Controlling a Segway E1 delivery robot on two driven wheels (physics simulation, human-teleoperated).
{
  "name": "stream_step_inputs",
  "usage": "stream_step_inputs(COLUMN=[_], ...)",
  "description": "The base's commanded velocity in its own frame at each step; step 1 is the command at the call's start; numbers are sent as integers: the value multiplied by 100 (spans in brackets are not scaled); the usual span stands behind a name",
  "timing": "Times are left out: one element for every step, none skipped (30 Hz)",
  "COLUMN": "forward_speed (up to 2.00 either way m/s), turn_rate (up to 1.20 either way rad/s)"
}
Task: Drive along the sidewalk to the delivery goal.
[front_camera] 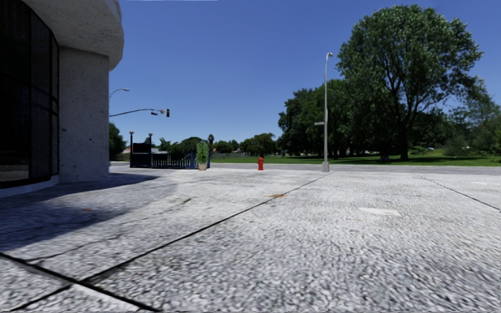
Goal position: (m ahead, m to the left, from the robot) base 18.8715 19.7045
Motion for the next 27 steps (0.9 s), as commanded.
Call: stream_step_inputs(forward_speed=[200, 200, 200, 200, 200, 200, 200, 200, 200, 200, 200, 200, 200, 200, 200, 200, 200, 200, 200, 200, 200, 200, 200, 200, 200, 200, 200], turn_rate=[33, 33, 33, 33, 33, 33, 33, 33, 33, 33, 33, 33, 33, 33, 33, 33, 33, 33, 33, 33, 33, 33, 33, 33, 33, 33, 33])
